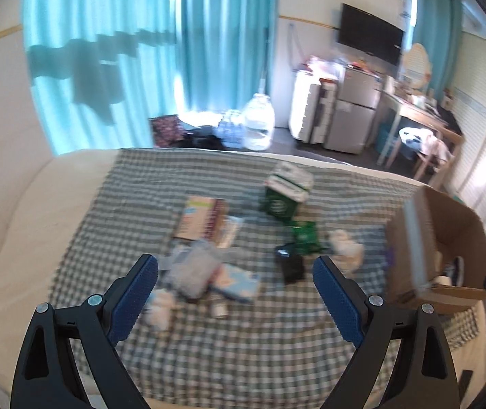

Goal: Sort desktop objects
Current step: 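Grasp the blue-star white figurine with the left tool while the right tool grasps the cream cloth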

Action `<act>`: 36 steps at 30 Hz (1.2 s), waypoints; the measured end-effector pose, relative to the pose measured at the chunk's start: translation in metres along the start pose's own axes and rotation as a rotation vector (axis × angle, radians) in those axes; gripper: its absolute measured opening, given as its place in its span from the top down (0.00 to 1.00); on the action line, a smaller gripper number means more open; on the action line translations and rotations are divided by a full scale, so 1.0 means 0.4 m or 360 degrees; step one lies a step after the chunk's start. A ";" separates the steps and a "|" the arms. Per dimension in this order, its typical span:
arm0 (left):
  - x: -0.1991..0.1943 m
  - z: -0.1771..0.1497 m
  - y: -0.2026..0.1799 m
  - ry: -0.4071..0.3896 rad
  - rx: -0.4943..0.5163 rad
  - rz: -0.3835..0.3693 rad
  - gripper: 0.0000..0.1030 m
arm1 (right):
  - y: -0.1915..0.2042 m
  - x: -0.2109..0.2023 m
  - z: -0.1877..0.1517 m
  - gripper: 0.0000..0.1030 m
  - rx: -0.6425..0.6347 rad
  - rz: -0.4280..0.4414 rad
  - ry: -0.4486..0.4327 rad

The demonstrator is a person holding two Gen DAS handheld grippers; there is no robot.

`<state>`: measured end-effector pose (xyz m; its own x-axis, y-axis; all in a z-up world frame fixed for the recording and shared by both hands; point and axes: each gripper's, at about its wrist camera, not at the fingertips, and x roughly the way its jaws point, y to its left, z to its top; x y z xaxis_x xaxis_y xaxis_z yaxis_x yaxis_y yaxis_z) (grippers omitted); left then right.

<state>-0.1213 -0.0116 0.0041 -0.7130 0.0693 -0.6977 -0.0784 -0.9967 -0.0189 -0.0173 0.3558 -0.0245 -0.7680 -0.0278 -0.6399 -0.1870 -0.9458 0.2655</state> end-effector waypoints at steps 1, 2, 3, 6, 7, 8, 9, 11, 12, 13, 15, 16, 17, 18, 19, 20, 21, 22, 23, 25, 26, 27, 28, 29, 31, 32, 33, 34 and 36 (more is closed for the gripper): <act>0.002 -0.009 0.031 -0.0009 -0.0012 0.0034 0.08 | 0.027 0.006 -0.005 0.41 -0.0029 0.0021 -0.0002; 0.006 -0.018 0.061 -0.0014 -0.0025 0.0063 0.08 | 0.052 0.013 -0.012 0.40 -0.0057 0.0040 -0.0003; 0.017 -0.033 0.102 -0.0003 -0.0049 0.0087 0.08 | 0.078 0.022 -0.021 0.38 -0.0087 0.0060 0.0002; 0.056 -0.071 0.182 0.0063 -0.0114 0.0128 0.08 | 0.135 0.051 -0.048 0.36 -0.0160 0.0092 0.0029; 0.068 -0.083 0.201 0.0079 -0.0133 0.0135 0.08 | 0.151 0.063 -0.059 0.36 -0.0180 0.0101 0.0043; 0.084 -0.099 0.221 0.0099 -0.0154 0.0142 0.08 | 0.165 0.078 -0.068 0.36 -0.0194 0.0112 0.0058; 0.091 -0.112 0.231 0.0110 -0.0162 0.0146 0.08 | 0.174 0.089 -0.073 0.36 -0.0200 0.0118 0.0069; 0.124 -0.141 0.255 0.0136 -0.0196 0.0161 0.08 | 0.191 0.119 -0.084 0.36 -0.0206 0.0137 0.0101; 0.131 -0.149 0.255 0.0144 -0.0203 0.0162 0.08 | 0.198 0.136 -0.089 0.36 -0.0207 0.0143 0.0116; 0.149 -0.162 0.256 0.0153 -0.0215 0.0166 0.08 | 0.201 0.149 -0.092 0.36 -0.0206 0.0146 0.0126; 0.185 -0.183 0.251 0.0175 -0.0223 0.0174 0.08 | 0.206 0.184 -0.095 0.36 -0.0199 0.0147 0.0162; 0.199 -0.191 0.242 0.0184 -0.0219 0.0180 0.08 | 0.209 0.209 -0.096 0.36 -0.0191 0.0140 0.0189; 0.214 -0.198 0.236 0.0191 -0.0212 0.0184 0.08 | 0.209 0.224 -0.094 0.36 -0.0187 0.0139 0.0205; 0.234 -0.210 0.229 0.0200 -0.0199 0.0193 0.08 | 0.211 0.241 -0.093 0.36 -0.0187 0.0136 0.0221; 0.248 -0.215 0.225 0.0207 -0.0188 0.0199 0.08 | 0.214 0.260 -0.093 0.36 -0.0189 0.0128 0.0234; 0.262 -0.222 0.221 0.0213 -0.0177 0.0204 0.08 | 0.215 0.280 -0.093 0.36 -0.0194 0.0120 0.0244; 0.284 -0.234 0.217 0.0221 -0.0156 0.0217 0.08 | 0.217 0.296 -0.093 0.36 -0.0196 0.0113 0.0251; 0.298 -0.242 0.215 0.0221 -0.0139 0.0230 0.08 | 0.217 0.317 -0.092 0.36 -0.0194 0.0103 0.0259; 0.316 -0.253 0.212 0.0215 -0.0107 0.0246 0.08 | 0.220 0.334 -0.091 0.36 -0.0193 0.0099 0.0266; 0.346 -0.267 0.212 0.0250 -0.0097 0.0256 0.08 | 0.221 0.369 -0.089 0.36 -0.0194 0.0085 0.0281; 0.361 -0.270 0.215 0.0289 -0.0113 0.0237 0.08 | 0.221 0.395 -0.090 0.36 -0.0198 0.0075 0.0298; 0.382 -0.271 0.221 0.0335 -0.0146 0.0221 0.08 | 0.217 0.411 -0.086 0.36 -0.0201 0.0073 0.0311; 0.395 -0.272 0.228 0.0346 -0.0178 0.0213 0.08 | 0.214 0.431 -0.087 0.36 -0.0204 0.0074 0.0330; 0.403 -0.272 0.233 0.0349 -0.0201 0.0210 0.08 | 0.211 0.453 -0.087 0.36 -0.0208 0.0067 0.0345; 0.429 -0.274 0.243 0.0361 -0.0249 0.0211 0.08 | 0.205 0.488 -0.089 0.36 -0.0211 0.0033 0.0365; 0.438 -0.276 0.245 0.0366 -0.0259 0.0232 0.08 | 0.198 0.507 -0.089 0.36 -0.0206 0.0012 0.0367; 0.450 -0.276 0.245 0.0373 -0.0266 0.0271 0.08 | 0.193 0.517 -0.089 0.36 -0.0198 0.0005 0.0372; 0.456 -0.276 0.249 0.0373 -0.0276 0.0286 0.08 | 0.186 0.531 -0.087 0.36 -0.0184 -0.0001 0.0379; 0.469 -0.280 0.260 0.0389 -0.0312 0.0275 0.08 | 0.170 0.559 -0.084 0.36 -0.0150 -0.0009 0.0393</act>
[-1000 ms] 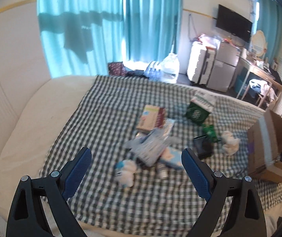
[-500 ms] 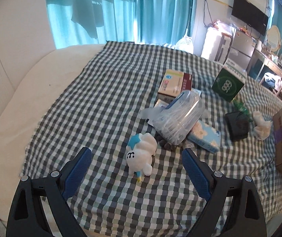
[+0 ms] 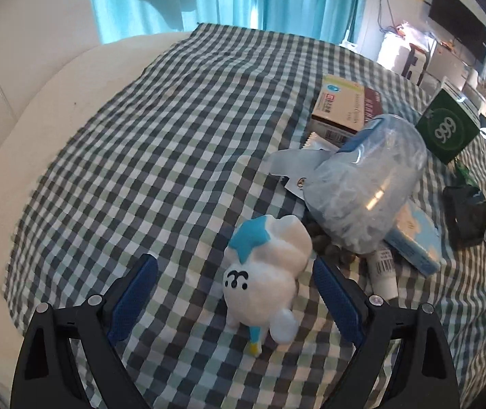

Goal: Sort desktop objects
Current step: 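Grasp the blue-star white figurine with the left tool while the right tool grasps the cream cloth, then carry the figurine and cream cloth into the cardboard box and release both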

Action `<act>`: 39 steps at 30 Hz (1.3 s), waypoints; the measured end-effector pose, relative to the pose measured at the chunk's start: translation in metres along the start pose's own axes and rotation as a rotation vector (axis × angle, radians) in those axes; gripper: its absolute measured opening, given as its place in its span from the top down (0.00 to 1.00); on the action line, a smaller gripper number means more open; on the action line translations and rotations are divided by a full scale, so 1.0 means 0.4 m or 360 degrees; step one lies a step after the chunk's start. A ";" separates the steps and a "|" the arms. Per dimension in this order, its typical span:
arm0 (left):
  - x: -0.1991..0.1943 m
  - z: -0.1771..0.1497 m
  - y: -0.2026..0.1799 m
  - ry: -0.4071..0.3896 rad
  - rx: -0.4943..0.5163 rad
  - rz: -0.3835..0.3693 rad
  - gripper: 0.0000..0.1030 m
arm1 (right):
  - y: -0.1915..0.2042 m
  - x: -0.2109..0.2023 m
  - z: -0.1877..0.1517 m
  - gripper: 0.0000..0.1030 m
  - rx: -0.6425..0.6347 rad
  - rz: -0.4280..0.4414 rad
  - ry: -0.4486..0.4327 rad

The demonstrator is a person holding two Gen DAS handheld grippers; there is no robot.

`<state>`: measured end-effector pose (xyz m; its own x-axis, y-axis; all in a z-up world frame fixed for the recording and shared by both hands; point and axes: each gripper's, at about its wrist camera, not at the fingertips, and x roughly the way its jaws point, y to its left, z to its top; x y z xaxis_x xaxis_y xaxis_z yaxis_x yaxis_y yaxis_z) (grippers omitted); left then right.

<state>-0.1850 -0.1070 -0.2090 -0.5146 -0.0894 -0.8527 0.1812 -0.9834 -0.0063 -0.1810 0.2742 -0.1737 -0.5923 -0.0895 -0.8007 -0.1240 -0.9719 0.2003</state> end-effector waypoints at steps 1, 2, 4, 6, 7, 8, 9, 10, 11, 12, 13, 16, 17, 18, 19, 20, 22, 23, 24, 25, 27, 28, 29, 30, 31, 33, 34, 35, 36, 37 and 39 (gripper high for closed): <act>0.009 0.001 0.000 0.0008 -0.0008 -0.0002 0.08 | -0.005 0.008 0.004 0.36 0.0009 -0.0010 0.0000; 0.014 -0.002 0.002 0.0017 -0.0012 -0.0007 0.08 | -0.013 0.018 0.011 0.36 0.0017 -0.0025 0.0001; 0.031 -0.005 0.006 0.0068 -0.0012 -0.0025 0.08 | -0.024 0.033 0.025 0.36 0.0036 -0.0041 -0.0006; 0.052 -0.008 0.001 0.0114 0.0001 -0.0016 0.08 | -0.037 0.049 0.042 0.36 0.0063 -0.0064 -0.0011; 0.060 -0.010 -0.002 0.0127 0.0011 -0.0006 0.08 | -0.044 0.059 0.053 0.36 0.0076 -0.0071 -0.0007; 0.064 -0.011 -0.004 0.0128 0.0016 0.0001 0.08 | -0.050 0.071 0.064 0.36 0.0099 -0.0085 -0.0002; 0.066 -0.012 -0.006 0.0119 0.0024 0.0007 0.08 | -0.053 0.082 0.073 0.36 0.0122 -0.0095 0.0009; 0.065 -0.013 -0.008 0.0098 0.0033 0.0009 0.08 | -0.059 0.097 0.084 0.36 0.0144 -0.0101 0.0031; 0.065 -0.015 -0.009 0.0086 0.0034 0.0003 0.08 | -0.062 0.106 0.090 0.36 0.0153 -0.0092 0.0036; 0.067 -0.015 -0.007 0.0088 0.0027 -0.0008 0.08 | -0.064 0.117 0.096 0.36 0.0152 -0.0086 0.0044; 0.067 -0.015 -0.003 0.0091 0.0010 -0.0022 0.09 | -0.064 0.130 0.101 0.36 0.0141 -0.0098 0.0061; 0.057 -0.016 0.006 0.0071 -0.0010 -0.0041 0.26 | -0.052 0.169 0.103 0.55 0.0075 -0.0164 0.0161; 0.051 -0.015 0.010 0.0057 -0.0008 -0.0047 0.43 | -0.048 0.181 0.099 0.72 0.0052 -0.0169 0.0203; 0.044 -0.015 0.009 0.0042 0.0005 -0.0049 0.49 | -0.045 0.184 0.092 0.75 0.0038 -0.0166 0.0212; 0.041 -0.018 0.010 0.0043 0.0009 -0.0059 0.49 | -0.045 0.175 0.086 0.78 0.0042 -0.0174 0.0184; 0.039 -0.017 0.013 0.0047 0.0003 -0.0071 0.49 | -0.045 0.159 0.078 0.81 0.0062 -0.0165 0.0155; 0.035 -0.016 0.021 0.0044 -0.0032 -0.0100 0.49 | -0.039 0.145 0.066 0.82 0.0074 -0.0137 0.0158; 0.031 -0.015 0.025 0.0042 -0.0044 -0.0109 0.49 | -0.031 0.135 0.057 0.83 0.0060 -0.0147 0.0158; 0.032 -0.015 0.024 0.0035 -0.0048 -0.0107 0.49 | -0.026 0.125 0.049 0.83 0.0050 -0.0149 0.0154; 0.026 -0.014 0.026 0.0017 -0.0050 -0.0092 0.49 | -0.021 0.114 0.041 0.83 0.0048 -0.0140 0.0153; 0.017 -0.007 0.035 -0.0020 -0.0063 -0.0079 0.49 | -0.013 0.090 0.027 0.84 0.0053 -0.0109 0.0164; 0.008 -0.006 0.039 -0.0040 -0.0072 -0.0082 0.49 | -0.007 0.075 0.022 0.84 0.0050 -0.0099 0.0157; 0.003 -0.002 0.045 -0.0059 -0.0085 -0.0089 0.49 | 0.003 0.055 0.016 0.84 0.0039 -0.0089 0.0150; -0.005 0.000 0.051 -0.0080 -0.0101 -0.0092 0.49 | 0.009 0.038 0.013 0.84 0.0032 -0.0076 0.0135; -0.018 0.001 0.056 -0.0100 -0.0110 -0.0089 0.49 | 0.016 0.016 0.010 0.84 0.0028 -0.0065 0.0117; -0.027 0.008 0.062 -0.0117 -0.0118 -0.0074 0.49 | 0.030 -0.023 0.009 0.84 0.0038 -0.0044 0.0066; -0.042 0.009 0.060 -0.0134 -0.0107 -0.0052 0.49 | 0.041 -0.038 0.010 0.84 0.0029 -0.0024 0.0064; -0.058 0.006 0.056 -0.0141 -0.0097 -0.0050 0.49 | 0.053 -0.059 0.007 0.84 0.0017 -0.0013 0.0061; -0.085 0.003 0.050 -0.0162 -0.0088 -0.0058 0.49 | 0.063 -0.079 0.002 0.84 0.0008 -0.0005 0.0042; -0.099 0.003 0.047 -0.0179 -0.0080 -0.0065 0.49 | 0.077 -0.094 0.001 0.84 -0.0008 0.0012 0.0034; -0.137 0.000 0.035 -0.0203 -0.0051 -0.0092 0.49 | 0.099 -0.130 -0.011 0.84 -0.0029 0.0044 0.0022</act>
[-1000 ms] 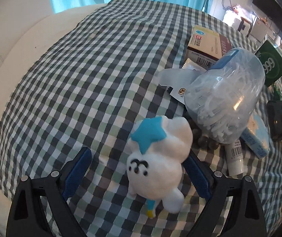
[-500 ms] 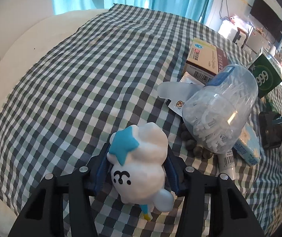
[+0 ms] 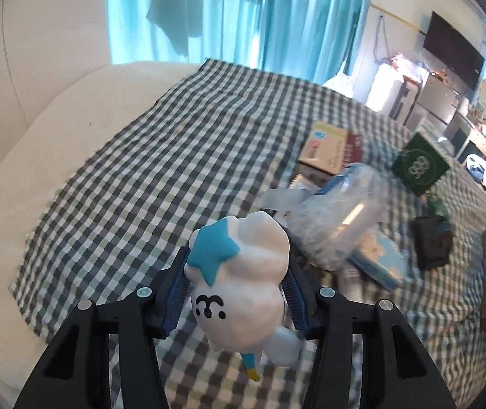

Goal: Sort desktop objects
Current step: 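Carry the figurine and cream cloth into the cardboard box and release both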

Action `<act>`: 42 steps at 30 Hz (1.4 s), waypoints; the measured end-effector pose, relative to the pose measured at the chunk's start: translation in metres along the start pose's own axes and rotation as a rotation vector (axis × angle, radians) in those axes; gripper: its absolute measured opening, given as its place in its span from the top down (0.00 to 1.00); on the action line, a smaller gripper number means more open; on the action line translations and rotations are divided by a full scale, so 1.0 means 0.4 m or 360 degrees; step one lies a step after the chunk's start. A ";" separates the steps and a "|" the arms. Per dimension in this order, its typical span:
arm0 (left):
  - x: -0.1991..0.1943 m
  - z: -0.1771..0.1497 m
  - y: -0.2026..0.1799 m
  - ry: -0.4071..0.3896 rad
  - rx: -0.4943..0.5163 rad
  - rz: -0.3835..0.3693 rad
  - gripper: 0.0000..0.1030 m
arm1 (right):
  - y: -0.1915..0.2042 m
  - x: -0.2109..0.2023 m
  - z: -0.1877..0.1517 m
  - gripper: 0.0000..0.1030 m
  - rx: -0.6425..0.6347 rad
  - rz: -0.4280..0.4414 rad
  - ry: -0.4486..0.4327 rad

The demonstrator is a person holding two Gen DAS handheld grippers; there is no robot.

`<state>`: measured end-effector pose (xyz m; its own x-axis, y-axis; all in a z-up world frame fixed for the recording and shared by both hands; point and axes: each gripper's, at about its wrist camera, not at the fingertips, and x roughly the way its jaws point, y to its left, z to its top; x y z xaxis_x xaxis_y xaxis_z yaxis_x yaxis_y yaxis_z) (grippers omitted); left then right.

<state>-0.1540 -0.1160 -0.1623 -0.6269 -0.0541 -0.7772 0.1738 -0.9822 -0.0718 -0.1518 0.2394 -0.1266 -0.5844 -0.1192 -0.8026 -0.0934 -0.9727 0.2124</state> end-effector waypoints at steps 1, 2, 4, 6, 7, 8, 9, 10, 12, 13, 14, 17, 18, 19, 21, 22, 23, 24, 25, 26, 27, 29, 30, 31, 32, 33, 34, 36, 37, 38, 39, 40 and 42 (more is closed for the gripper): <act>-0.025 0.000 -0.007 -0.0013 0.0010 -0.0016 0.49 | 0.014 -0.020 -0.007 0.84 -0.0013 0.0026 -0.0004; -0.042 0.001 -0.011 -0.0022 0.0010 -0.0029 0.49 | 0.024 -0.034 -0.012 0.84 -0.0021 0.0042 -0.0013; -0.080 0.009 -0.015 -0.0024 -0.0012 -0.0054 0.49 | 0.042 -0.067 -0.023 0.84 -0.0042 0.0071 -0.0030; -0.120 0.020 -0.018 -0.0039 -0.0028 -0.0079 0.49 | 0.055 -0.105 -0.039 0.84 -0.0052 0.0094 -0.0059; -0.143 0.018 -0.024 -0.0049 -0.0024 -0.0086 0.49 | 0.058 -0.125 -0.048 0.84 -0.0056 0.0109 -0.0066; -0.160 0.020 -0.030 -0.0057 -0.0015 -0.0089 0.49 | 0.061 -0.140 -0.054 0.84 -0.0056 0.0118 -0.0072; -0.186 0.022 -0.038 -0.0076 -0.0004 -0.0088 0.49 | 0.062 -0.156 -0.062 0.83 -0.0053 0.0128 -0.0083; -0.207 0.025 -0.046 -0.0092 0.0007 -0.0095 0.49 | 0.064 -0.171 -0.070 0.83 -0.0054 0.0144 -0.0086; -0.239 0.031 -0.062 -0.0111 0.0028 -0.0109 0.49 | 0.069 -0.203 -0.093 0.83 -0.0051 0.0176 -0.0097; -0.257 0.038 -0.075 -0.0113 0.0051 -0.0126 0.49 | 0.072 -0.213 -0.099 0.83 -0.0054 0.0187 -0.0100; -0.277 0.043 -0.089 -0.0126 0.0073 -0.0140 0.49 | 0.077 -0.227 -0.107 0.83 -0.0062 0.0198 -0.0105; -0.326 0.048 -0.126 -0.0174 0.0122 -0.0179 0.49 | 0.090 -0.273 -0.125 0.83 -0.0094 0.0219 -0.0134; -0.350 0.052 -0.144 -0.0192 0.0139 -0.0210 0.49 | 0.094 -0.290 -0.129 0.83 -0.0105 0.0226 -0.0152; -0.365 0.054 -0.156 -0.0202 0.0149 -0.0228 0.49 | 0.097 -0.305 -0.130 0.83 -0.0116 0.0231 -0.0170; -0.401 0.058 -0.192 -0.0215 0.0201 -0.0256 0.49 | 0.100 -0.334 -0.133 0.83 -0.0130 0.0238 -0.0197; -0.413 0.059 -0.211 -0.0211 0.0234 -0.0256 0.49 | 0.100 -0.343 -0.133 0.84 -0.0128 0.0238 -0.0210; -0.428 0.060 -0.228 -0.0210 0.0264 -0.0255 0.49 | 0.099 -0.358 -0.133 0.84 -0.0124 0.0243 -0.0223; -0.438 0.060 -0.239 -0.0214 0.0280 -0.0260 0.49 | 0.096 -0.373 -0.133 0.84 -0.0118 0.0245 -0.0233; -0.457 0.059 -0.261 -0.0220 0.0311 -0.0284 0.49 | 0.088 -0.388 -0.132 0.84 -0.0109 0.0246 -0.0242; -0.472 0.058 -0.279 -0.0227 0.0332 -0.0305 0.49 | 0.080 -0.404 -0.131 0.84 -0.0098 0.0248 -0.0258; -0.482 0.054 -0.294 -0.0233 0.0345 -0.0316 0.49 | 0.071 -0.419 -0.130 0.83 -0.0089 0.0253 -0.0274; -0.505 0.050 -0.335 -0.0232 0.0391 -0.0363 0.49 | 0.068 -0.435 -0.128 0.83 -0.0076 0.0239 -0.0288; -0.513 0.048 -0.356 -0.0224 0.0413 -0.0387 0.49 | 0.059 -0.444 -0.125 0.82 -0.0066 0.0232 -0.0294; -0.517 0.047 -0.372 -0.0219 0.0426 -0.0401 0.49 | 0.047 -0.451 -0.119 0.82 -0.0059 0.0227 -0.0298; -0.522 0.046 -0.396 -0.0217 0.0448 -0.0418 0.49 | 0.035 -0.458 -0.118 0.82 -0.0046 0.0223 -0.0303; -0.527 0.042 -0.412 -0.0213 0.0461 -0.0427 0.49 | 0.027 -0.462 -0.116 0.82 -0.0038 0.0217 -0.0303; -0.531 0.042 -0.434 -0.0211 0.0476 -0.0439 0.49 | 0.017 -0.466 -0.115 0.82 -0.0027 0.0204 -0.0304; -0.533 0.038 -0.475 -0.0201 0.0511 -0.0478 0.49 | -0.013 -0.476 -0.116 0.82 -0.0007 0.0184 -0.0309; -0.532 0.037 -0.495 -0.0197 0.0529 -0.0490 0.49 | -0.030 -0.479 -0.117 0.82 0.0013 0.0168 -0.0317; -0.532 0.036 -0.518 -0.0193 0.0550 -0.0498 0.49 | -0.045 -0.483 -0.118 0.82 0.0034 0.0153 -0.0328; -0.532 0.032 -0.537 -0.0189 0.0571 -0.0506 0.49 | -0.059 -0.486 -0.118 0.82 0.0053 0.0140 -0.0335; -0.530 0.030 -0.556 -0.0183 0.0588 -0.0517 0.49 | -0.081 -0.486 -0.118 0.82 0.0078 0.0129 -0.0338; -0.528 0.025 -0.591 -0.0164 0.0612 -0.0545 0.49 | -0.125 -0.485 -0.118 0.82 0.0121 0.0112 -0.0326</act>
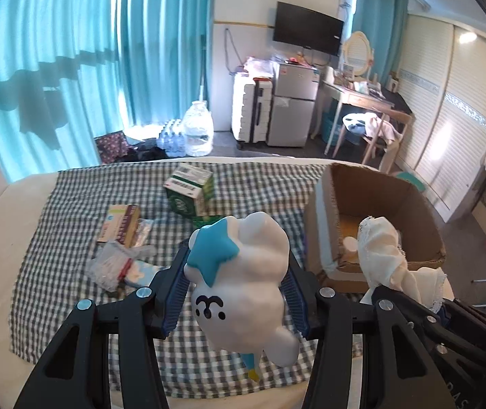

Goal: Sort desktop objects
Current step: 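Carry the figurine and cream cloth into the cardboard box and release both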

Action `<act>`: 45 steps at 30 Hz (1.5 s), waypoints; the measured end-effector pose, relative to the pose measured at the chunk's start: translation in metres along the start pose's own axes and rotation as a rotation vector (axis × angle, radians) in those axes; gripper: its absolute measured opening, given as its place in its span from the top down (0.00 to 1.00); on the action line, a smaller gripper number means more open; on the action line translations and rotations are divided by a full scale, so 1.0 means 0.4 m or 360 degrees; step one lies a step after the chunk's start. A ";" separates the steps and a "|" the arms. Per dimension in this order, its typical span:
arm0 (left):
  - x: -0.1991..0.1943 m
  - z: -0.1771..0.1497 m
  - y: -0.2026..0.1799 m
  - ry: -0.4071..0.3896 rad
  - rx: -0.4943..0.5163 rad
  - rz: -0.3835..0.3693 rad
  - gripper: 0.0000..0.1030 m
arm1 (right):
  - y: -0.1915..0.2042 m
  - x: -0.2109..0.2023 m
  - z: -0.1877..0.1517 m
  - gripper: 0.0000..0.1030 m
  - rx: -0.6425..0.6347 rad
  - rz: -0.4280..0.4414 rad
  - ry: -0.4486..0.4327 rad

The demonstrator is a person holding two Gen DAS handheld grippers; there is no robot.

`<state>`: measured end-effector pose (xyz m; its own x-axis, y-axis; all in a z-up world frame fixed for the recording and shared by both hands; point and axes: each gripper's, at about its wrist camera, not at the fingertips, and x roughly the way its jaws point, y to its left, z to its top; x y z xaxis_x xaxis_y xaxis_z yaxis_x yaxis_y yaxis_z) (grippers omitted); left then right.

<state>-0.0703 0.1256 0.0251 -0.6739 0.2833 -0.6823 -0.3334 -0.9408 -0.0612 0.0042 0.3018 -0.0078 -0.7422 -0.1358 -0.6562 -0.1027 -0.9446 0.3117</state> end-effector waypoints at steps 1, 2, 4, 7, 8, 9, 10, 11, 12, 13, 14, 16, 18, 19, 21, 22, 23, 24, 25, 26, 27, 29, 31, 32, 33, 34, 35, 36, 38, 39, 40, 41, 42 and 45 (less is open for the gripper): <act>0.010 0.003 -0.025 0.0018 0.0015 -0.0015 0.49 | -0.017 -0.002 0.004 0.82 0.0017 -0.0010 -0.0001; 0.019 0.005 -0.050 0.0028 0.0024 -0.0026 0.49 | -0.037 -0.003 0.007 0.82 0.0036 -0.0025 -0.0003; 0.038 0.016 -0.083 0.0045 0.0041 -0.0062 0.49 | -0.080 -0.006 0.016 0.82 0.0067 -0.0059 -0.0004; 0.069 0.033 -0.138 0.0062 0.0078 -0.0102 0.49 | -0.138 -0.012 0.030 0.82 0.0094 -0.0116 -0.0014; 0.081 0.037 -0.158 0.0067 0.0091 -0.0113 0.49 | -0.160 -0.012 0.038 0.82 0.0109 -0.0134 -0.0016; 0.089 0.040 -0.173 0.0071 0.0102 -0.0121 0.49 | -0.184 -0.014 0.050 0.82 0.0121 -0.0146 -0.0012; 0.106 0.047 -0.198 0.0080 0.0122 -0.0136 0.49 | -0.205 -0.013 0.057 0.82 0.0138 -0.0163 -0.0014; 0.111 0.047 -0.218 0.0083 0.0133 -0.0143 0.49 | -0.229 -0.010 0.067 0.82 0.0158 -0.0184 -0.0013; 0.128 0.051 -0.238 0.0091 0.0149 -0.0155 0.49 | -0.247 -0.009 0.071 0.82 0.0165 -0.0195 -0.0010; 0.139 0.056 -0.258 0.0097 0.0163 -0.0165 0.49 | -0.266 -0.005 0.078 0.82 0.0177 -0.0210 -0.0007; 0.152 0.062 -0.276 0.0102 0.0179 -0.0176 0.49 | -0.284 -0.001 0.085 0.81 0.0192 -0.0223 -0.0005; 0.179 0.073 -0.308 0.0108 0.0208 -0.0190 0.49 | -0.321 0.009 0.099 0.81 0.0215 -0.0243 -0.0004; 0.200 0.080 -0.334 0.0110 0.0226 -0.0206 0.49 | -0.355 0.020 0.109 0.81 0.0228 -0.0257 -0.0002; 0.213 0.085 -0.351 0.0115 0.0234 -0.0215 0.49 | -0.368 0.028 0.113 0.81 0.0233 -0.0262 0.0003; 0.233 0.091 -0.377 0.0123 0.0247 -0.0232 0.49 | -0.401 0.044 0.118 0.81 0.0249 -0.0284 0.0016; 0.247 0.095 -0.392 0.0124 0.0255 -0.0238 0.49 | -0.414 0.052 0.120 0.81 0.0265 -0.0296 0.0018; 0.258 0.096 -0.406 0.0128 0.0267 -0.0245 0.49 | -0.432 0.061 0.124 0.81 0.0282 -0.0305 0.0023; 0.273 0.098 -0.424 0.0134 0.0283 -0.0251 0.49 | -0.447 0.067 0.126 0.81 0.0293 -0.0312 0.0029; 0.293 0.098 -0.441 0.0148 0.0300 -0.0252 0.49 | -0.465 0.075 0.131 0.81 0.0304 -0.0327 0.0032; 0.307 0.098 -0.450 0.0163 0.0309 -0.0249 0.49 | -0.475 0.081 0.134 0.81 0.0307 -0.0346 0.0039; 0.322 0.098 -0.461 0.0179 0.0315 -0.0251 0.49 | -0.486 0.088 0.136 0.81 0.0307 -0.0366 0.0046; 0.346 0.096 -0.470 0.0203 0.0322 -0.0256 0.49 | -0.513 0.103 0.139 0.81 0.0327 -0.0383 0.0060; 0.368 0.089 -0.485 0.0226 0.0336 -0.0265 0.49 | -0.537 0.117 0.140 0.81 0.0353 -0.0391 0.0078; 0.375 0.088 -0.486 0.0231 0.0339 -0.0264 0.49 | -0.544 0.121 0.139 0.81 0.0360 -0.0397 0.0081; 0.384 0.084 -0.488 0.0240 0.0347 -0.0267 0.49 | -0.549 0.125 0.139 0.81 0.0367 -0.0402 0.0084; 0.391 0.081 -0.491 0.0243 0.0353 -0.0267 0.49 | -0.553 0.127 0.139 0.81 0.0372 -0.0400 0.0086; 0.393 0.080 -0.494 0.0242 0.0353 -0.0259 0.48 | -0.558 0.129 0.140 0.77 0.0382 -0.0406 0.0083; 0.397 0.081 -0.495 0.0247 0.0352 -0.0244 0.48 | -0.562 0.128 0.142 0.65 0.0393 -0.0412 0.0075; 0.404 0.087 -0.487 0.0271 0.0338 -0.0218 0.44 | -0.565 0.124 0.145 0.45 0.0405 -0.0455 0.0065; 0.402 0.089 -0.485 0.0274 0.0326 -0.0198 0.42 | -0.563 0.123 0.146 0.44 0.0397 -0.0494 0.0064; 0.400 0.090 -0.481 0.0272 0.0310 -0.0169 0.34 | -0.560 0.118 0.147 0.44 0.0384 -0.0537 0.0053; 0.395 0.092 -0.476 0.0265 0.0295 -0.0153 0.26 | -0.557 0.115 0.146 0.44 0.0387 -0.0548 0.0048; 0.388 0.092 -0.470 0.0256 0.0283 -0.0153 0.22 | -0.555 0.113 0.145 0.44 0.0399 -0.0534 0.0052; 0.366 0.098 -0.452 0.0236 0.0279 -0.0126 0.15 | -0.547 0.100 0.138 0.44 0.0414 -0.0510 0.0041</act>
<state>-0.1346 0.3447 -0.0353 -0.5411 0.3122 -0.7808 -0.4993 -0.8664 -0.0004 -0.0396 0.5195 -0.0643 -0.6290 0.1424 -0.7643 -0.4925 -0.8337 0.2500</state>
